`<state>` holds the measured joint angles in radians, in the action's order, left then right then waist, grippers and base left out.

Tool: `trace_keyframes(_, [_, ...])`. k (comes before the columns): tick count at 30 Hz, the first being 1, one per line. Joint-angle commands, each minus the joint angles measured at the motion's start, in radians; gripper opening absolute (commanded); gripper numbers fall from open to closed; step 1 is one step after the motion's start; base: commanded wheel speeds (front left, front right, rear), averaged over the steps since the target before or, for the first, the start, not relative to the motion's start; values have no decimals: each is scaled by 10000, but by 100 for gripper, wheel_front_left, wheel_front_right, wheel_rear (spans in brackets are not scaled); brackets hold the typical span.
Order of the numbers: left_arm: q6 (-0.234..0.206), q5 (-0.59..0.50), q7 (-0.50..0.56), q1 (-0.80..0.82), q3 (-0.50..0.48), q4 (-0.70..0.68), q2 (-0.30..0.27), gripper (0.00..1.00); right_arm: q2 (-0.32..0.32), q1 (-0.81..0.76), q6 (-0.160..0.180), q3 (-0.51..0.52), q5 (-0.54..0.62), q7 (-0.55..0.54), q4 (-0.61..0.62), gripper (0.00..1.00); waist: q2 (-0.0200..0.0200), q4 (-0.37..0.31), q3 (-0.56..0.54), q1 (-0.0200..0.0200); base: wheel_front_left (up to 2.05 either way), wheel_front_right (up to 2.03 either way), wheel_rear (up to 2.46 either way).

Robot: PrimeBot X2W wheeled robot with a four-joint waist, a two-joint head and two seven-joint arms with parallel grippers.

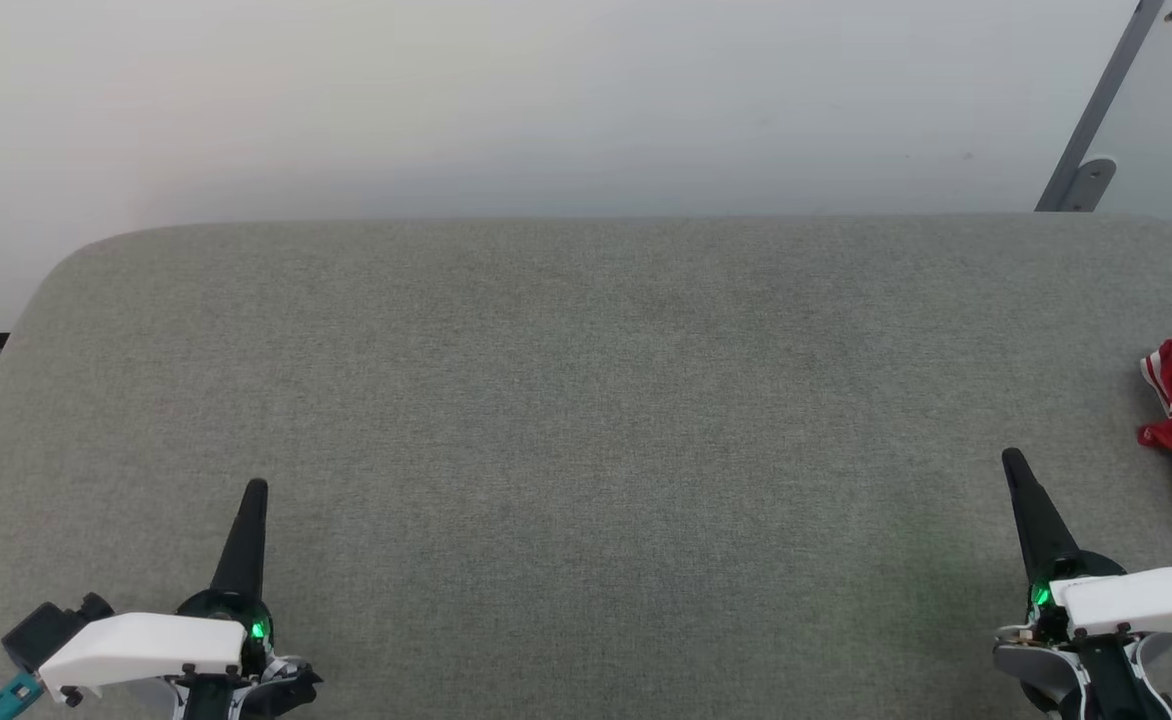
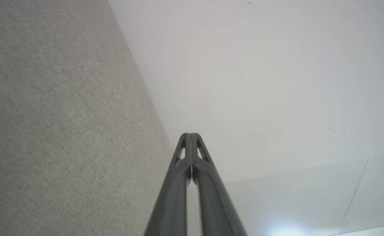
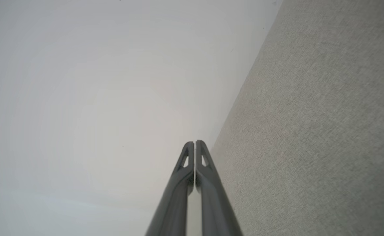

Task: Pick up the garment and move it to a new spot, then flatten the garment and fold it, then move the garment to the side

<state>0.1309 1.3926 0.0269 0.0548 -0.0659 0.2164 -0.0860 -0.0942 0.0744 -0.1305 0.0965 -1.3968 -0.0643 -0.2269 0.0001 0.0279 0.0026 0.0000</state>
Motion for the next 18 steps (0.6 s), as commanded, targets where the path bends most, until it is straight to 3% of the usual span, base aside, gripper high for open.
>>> trace_keyframes(1, [-4,299,71,177,-60,-6,22,0,58,201,-3,23,-228,-81,36,0,-1,-15,0,0,0,0,0])
trace_keyframes(18, [-4,1486,442,416,-182,158,110,0,279,299,-4,128,-1299,-346,-101,0,-1,-150,3,0,0,0,0])
